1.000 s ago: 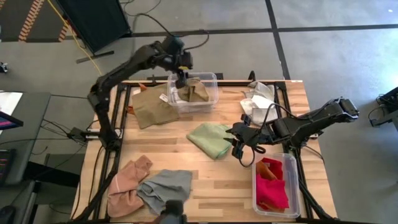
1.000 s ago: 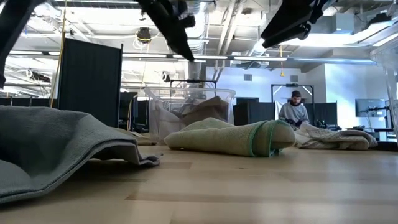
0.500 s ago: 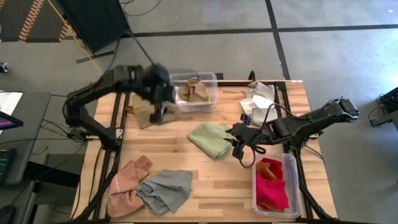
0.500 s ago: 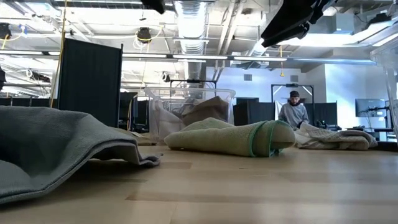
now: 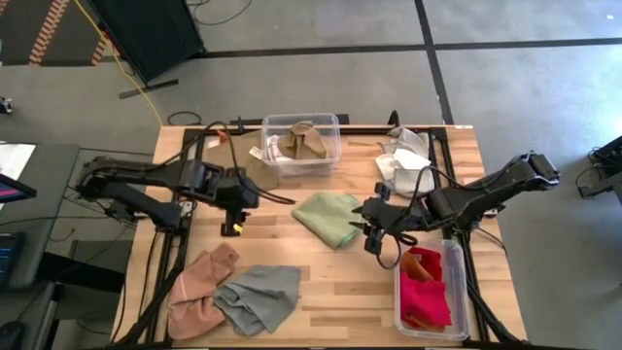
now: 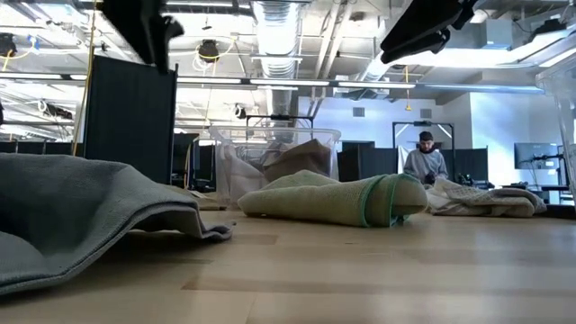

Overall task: Sort towels by color in basket
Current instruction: Put the right brown towel into the top transparent bin

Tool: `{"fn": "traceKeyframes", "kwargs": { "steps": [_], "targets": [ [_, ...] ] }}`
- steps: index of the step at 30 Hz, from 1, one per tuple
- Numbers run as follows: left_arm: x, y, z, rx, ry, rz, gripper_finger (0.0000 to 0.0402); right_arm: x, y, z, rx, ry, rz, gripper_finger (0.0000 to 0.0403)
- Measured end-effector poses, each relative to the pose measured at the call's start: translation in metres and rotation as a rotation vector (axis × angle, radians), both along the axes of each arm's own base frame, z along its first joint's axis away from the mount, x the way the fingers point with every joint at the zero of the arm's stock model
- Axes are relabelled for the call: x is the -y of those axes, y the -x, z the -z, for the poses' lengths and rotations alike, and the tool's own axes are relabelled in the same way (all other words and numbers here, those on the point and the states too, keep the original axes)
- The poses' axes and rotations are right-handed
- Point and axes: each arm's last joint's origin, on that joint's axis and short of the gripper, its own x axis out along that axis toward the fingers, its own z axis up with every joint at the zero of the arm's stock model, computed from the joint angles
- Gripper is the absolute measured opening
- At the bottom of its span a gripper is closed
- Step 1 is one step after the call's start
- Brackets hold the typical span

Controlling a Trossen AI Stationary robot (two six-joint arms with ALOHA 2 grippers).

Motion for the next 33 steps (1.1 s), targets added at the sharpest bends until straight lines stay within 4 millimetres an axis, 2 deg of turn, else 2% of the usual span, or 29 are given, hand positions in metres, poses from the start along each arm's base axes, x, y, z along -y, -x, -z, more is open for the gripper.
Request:
{"fn": "traceKeyframes", "kwargs": {
  "steps": [7,15,21,33],
  "targets": [
    [-0.007,0.026,0.044,0.128,-0.010,-0.114,0.0175,-0.003,0.000,0.000,0.016,-0.032,0.013,0.0179],
    [-0.015,0.043,0.076,0.187,-0.009,-0.178,0.0175,-0.006,0.000,-0.002,0.043,-0.065,0.021,0.0179],
    [-0.016,0.045,0.083,0.191,-0.005,-0.182,0.0175,-0.006,-0.001,-0.003,0.057,-0.072,0.023,0.0179],
    [-0.016,0.045,0.084,0.190,-0.006,-0.179,0.0175,-0.006,-0.001,-0.003,0.062,-0.074,0.022,0.0179]
  ]
}}
